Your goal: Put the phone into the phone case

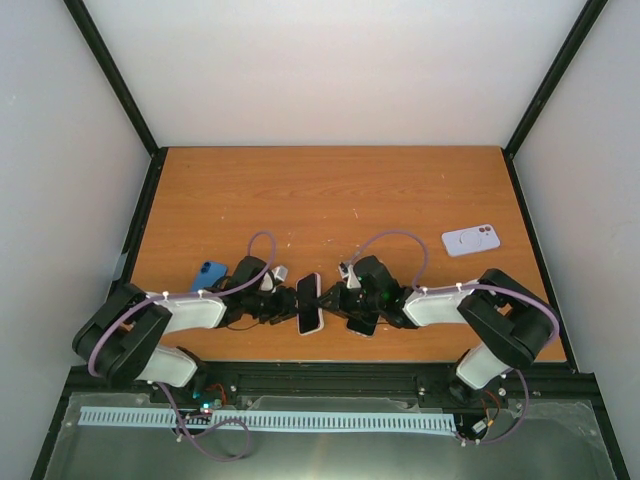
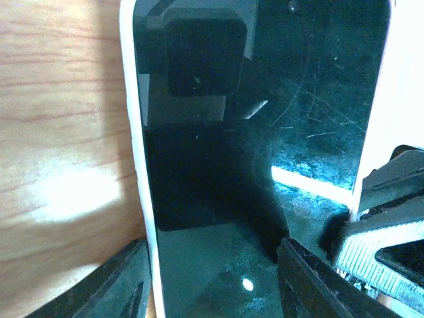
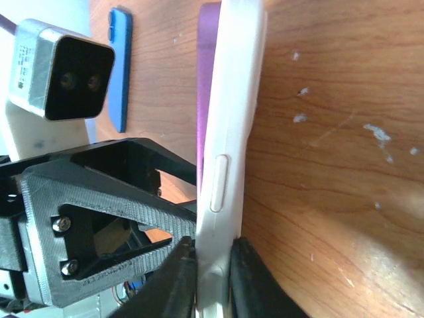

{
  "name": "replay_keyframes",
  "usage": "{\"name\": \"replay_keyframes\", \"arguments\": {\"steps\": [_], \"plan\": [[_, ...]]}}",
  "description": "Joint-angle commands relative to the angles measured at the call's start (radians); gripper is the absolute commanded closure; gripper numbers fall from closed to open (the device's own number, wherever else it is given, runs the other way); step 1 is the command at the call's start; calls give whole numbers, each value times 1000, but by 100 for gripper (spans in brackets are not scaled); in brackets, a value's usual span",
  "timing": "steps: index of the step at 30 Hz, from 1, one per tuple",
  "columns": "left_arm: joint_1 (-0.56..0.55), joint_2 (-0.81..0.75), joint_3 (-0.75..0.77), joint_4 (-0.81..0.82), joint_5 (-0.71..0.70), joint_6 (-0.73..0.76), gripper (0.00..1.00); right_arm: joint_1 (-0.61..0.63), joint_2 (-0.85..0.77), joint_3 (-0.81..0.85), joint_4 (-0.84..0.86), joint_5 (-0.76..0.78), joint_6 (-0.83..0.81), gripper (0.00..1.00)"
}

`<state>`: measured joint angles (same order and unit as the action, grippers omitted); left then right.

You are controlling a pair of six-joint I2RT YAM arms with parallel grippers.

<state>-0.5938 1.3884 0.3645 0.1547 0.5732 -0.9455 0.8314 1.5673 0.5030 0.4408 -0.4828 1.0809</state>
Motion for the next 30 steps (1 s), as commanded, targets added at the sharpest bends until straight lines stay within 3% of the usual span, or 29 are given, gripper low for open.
{"name": "replay_keyframes", "arguments": {"steps": [1, 4, 7, 14, 16, 24, 30], "plan": [[-14, 51, -15, -31, -30, -5, 47, 22, -34, 47, -69, 6, -48, 80], [-15, 52, -13, -25, -30, -10, 47, 29, -33, 62, -100, 18, -56, 70], [-15, 52, -13, -23, -29, -15, 48, 31, -14, 68, -103, 21, -55, 68], [-13, -29, -23, -37, -31, -47, 49, 30, -46, 56, -126, 76, -61, 89], [-4, -87, -24, -51, -34, -54, 44, 29, -92, 37, -113, 89, -57, 92], [46, -370, -56, -10, 48, -95, 28, 27, -385, -82, -10, 136, -45, 96], [49, -528, -65, 141, 149, -133, 29, 26, -539, -106, 58, 76, -40, 94]]}}
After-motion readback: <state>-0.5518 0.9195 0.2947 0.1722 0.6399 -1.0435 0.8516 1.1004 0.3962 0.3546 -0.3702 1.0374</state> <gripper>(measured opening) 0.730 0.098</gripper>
